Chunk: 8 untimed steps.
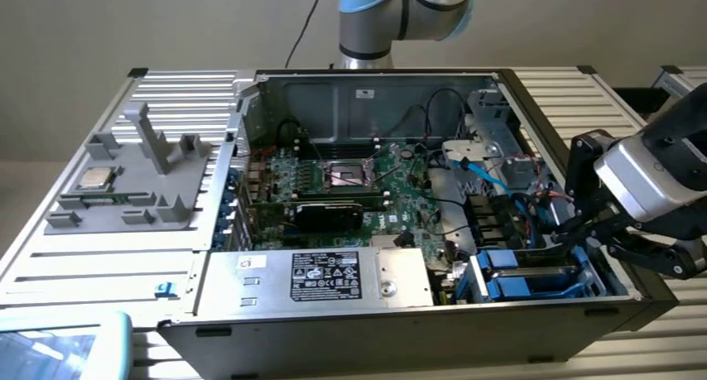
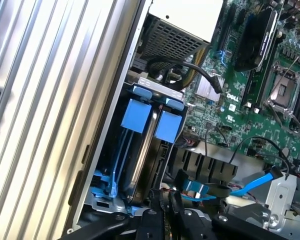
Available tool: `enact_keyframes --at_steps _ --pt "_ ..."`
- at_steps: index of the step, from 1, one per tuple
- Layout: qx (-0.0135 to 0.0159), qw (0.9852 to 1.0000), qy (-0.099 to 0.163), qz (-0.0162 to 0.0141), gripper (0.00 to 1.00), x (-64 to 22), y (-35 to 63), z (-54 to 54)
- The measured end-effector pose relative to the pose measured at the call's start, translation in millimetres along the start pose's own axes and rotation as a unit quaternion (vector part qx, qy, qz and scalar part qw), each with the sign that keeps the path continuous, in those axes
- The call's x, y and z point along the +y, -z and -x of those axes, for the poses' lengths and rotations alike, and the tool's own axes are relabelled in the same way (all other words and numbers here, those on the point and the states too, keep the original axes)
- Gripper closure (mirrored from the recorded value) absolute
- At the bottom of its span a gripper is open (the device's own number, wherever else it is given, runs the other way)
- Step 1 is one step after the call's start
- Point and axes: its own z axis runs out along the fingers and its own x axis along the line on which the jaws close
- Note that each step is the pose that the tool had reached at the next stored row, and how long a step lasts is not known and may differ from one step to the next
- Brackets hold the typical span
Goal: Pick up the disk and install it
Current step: 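Insert the first disk wire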
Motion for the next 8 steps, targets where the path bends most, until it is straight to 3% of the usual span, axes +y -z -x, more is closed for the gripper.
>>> enact_keyframes --at_steps 6,8 --pt "0.0354 0.9993 0.0 0.0073 0.84 0.4 -0.4 7.4" --pt "0.0485 0.9988 0.0 0.0103 0.84 1.0 -0.9 9.7"
